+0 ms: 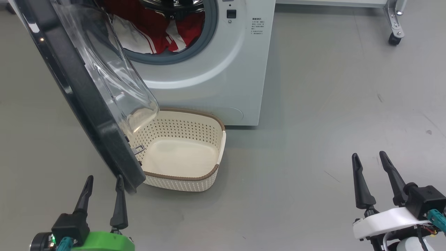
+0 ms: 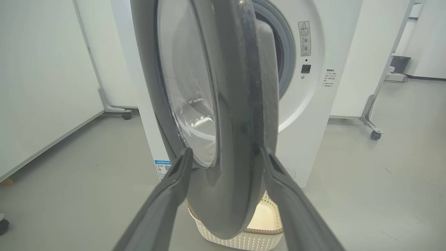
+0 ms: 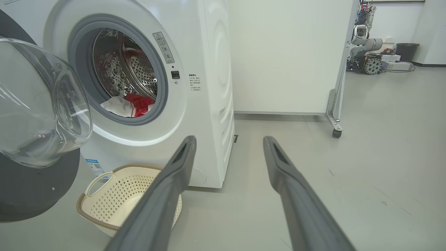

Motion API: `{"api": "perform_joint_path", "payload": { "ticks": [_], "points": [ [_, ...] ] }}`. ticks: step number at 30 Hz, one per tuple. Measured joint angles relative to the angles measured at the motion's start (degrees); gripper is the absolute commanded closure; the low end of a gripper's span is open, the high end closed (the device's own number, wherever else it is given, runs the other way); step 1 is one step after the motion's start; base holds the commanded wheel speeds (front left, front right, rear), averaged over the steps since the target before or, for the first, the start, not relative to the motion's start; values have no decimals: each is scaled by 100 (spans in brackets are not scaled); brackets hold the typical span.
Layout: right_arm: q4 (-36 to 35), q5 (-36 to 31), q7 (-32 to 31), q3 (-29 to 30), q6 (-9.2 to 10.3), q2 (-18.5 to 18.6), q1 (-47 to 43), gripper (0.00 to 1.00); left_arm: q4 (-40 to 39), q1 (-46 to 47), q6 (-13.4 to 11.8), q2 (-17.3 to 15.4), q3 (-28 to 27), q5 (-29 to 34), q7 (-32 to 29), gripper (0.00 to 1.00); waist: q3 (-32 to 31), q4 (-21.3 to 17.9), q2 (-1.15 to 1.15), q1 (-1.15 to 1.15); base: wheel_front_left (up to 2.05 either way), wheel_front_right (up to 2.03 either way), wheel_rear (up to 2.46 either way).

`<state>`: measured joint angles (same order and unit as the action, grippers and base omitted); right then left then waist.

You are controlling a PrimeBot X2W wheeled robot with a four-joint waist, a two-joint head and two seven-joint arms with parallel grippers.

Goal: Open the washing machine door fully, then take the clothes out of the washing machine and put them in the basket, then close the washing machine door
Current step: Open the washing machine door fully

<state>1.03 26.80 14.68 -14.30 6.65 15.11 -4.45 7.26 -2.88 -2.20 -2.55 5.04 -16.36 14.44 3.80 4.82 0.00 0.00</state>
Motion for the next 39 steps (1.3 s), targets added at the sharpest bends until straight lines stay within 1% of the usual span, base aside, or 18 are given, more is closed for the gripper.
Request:
{"api": "perform_joint_path", "payload": {
  "ticks": [6,16,20,39],
  "points": [
    [-18,-80,0,55,-16,-79,-80,0,31,37,-1,0,38,-10,0,0,-9,32,0,0,0,0,0],
    [-16,-178,0,147,-151,-192,-142,0,59,51,-2,0,66,-13,0,0,-40,86,0,0,0,0,0],
    [-16,-212,0,186,-172,-237,-199,0,74,52,-3,1,68,-121,0,0,-43,106,0,0,0,0,0],
    [5,-420,0,305,-392,-363,-208,0,134,54,-3,1,134,-129,0,0,-30,204,0,0,0,0,0]
  ]
}}
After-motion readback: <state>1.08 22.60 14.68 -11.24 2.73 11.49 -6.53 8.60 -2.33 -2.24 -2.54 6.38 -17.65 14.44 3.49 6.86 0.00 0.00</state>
